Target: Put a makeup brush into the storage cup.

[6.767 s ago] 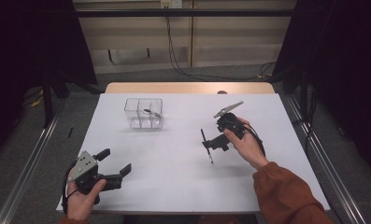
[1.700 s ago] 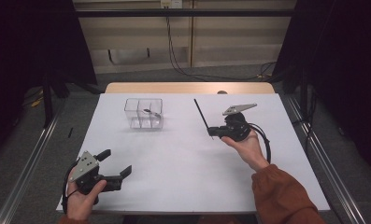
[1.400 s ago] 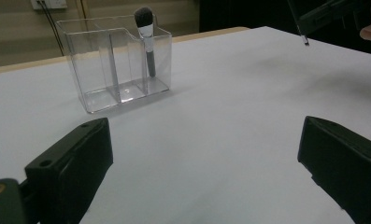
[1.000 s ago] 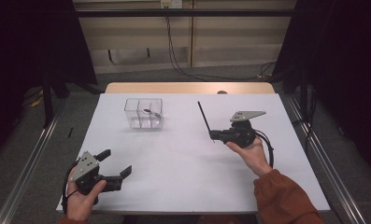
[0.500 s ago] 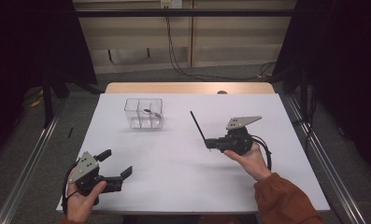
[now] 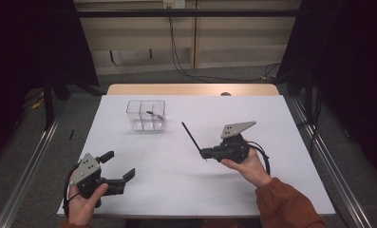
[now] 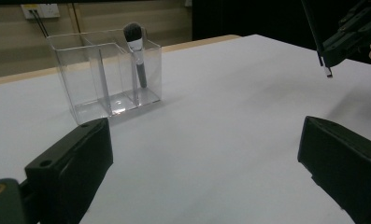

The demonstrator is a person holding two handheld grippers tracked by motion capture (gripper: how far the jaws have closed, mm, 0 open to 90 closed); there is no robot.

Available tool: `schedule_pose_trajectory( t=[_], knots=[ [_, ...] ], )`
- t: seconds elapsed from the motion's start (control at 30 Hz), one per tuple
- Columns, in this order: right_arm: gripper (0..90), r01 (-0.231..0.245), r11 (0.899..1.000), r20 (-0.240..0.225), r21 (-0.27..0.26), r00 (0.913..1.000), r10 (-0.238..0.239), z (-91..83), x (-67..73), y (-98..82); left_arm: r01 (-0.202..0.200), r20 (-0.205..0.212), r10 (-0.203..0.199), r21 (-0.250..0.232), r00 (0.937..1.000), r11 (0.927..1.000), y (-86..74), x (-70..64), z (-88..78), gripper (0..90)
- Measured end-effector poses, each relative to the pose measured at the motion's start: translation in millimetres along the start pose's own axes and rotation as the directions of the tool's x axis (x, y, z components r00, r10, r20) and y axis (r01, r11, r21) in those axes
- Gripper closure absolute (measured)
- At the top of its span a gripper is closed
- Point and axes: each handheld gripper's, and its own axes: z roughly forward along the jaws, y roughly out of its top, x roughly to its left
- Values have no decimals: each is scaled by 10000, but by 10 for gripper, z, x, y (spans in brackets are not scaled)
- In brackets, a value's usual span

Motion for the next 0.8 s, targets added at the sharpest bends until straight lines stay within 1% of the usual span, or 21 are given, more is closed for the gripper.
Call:
schedule_pose_trajectory(
  t=[0.07,0.13,0.17,0.27,0.3,0.47,0.5,0.53,0.6,0.7,0.73,0.8],
  knots=[
    [867,55,10000,-65,65,10000,-54,11,16,9,-39,68,38,52,10000,10000,15,-14,8,31],
    [867,123,9998,-125,149,9998,-121,14,29,22,-48,330,42,178,9994,9998,41,-38,22,31],
    [867,159,9997,-149,192,9998,-156,14,34,30,-149,407,141,213,9991,9997,54,-49,29,32],
    [867,331,9988,-295,357,9991,-321,11,53,58,-311,422,308,82,9986,9995,86,-81,60,31],
    [867,366,9984,-331,422,9988,-353,12,62,65,-344,463,338,107,9984,9994,100,-86,68,31],
    [867,645,9942,-623,863,9963,-593,38,99,87,-330,699,320,137,9970,9994,163,-110,110,31],
    [867,704,9928,-627,970,9959,-645,46,105,90,-395,710,384,149,9967,9991,177,-114,114,32],
    [867,756,9916,-670,1048,9954,-688,53,109,92,-341,760,330,120,9966,9993,190,-122,119,32],
    [867,832,9888,-714,1238,9946,-747,65,113,100,-401,793,389,136,9961,9991,210,-131,125,31],
    [867,956,9826,-770,1591,9935,-842,70,120,125,-466,805,452,161,9957,9988,227,-140,135,31],
    [867,1007,9796,-784,1739,9930,-882,70,123,136,-536,825,520,174,9952,9984,231,-138,136,31],
    [867,1128,9725,-846,2039,9917,-973,69,124,161,-556,857,534,240,9949,9982,239,-140,142,31]
  ],
)
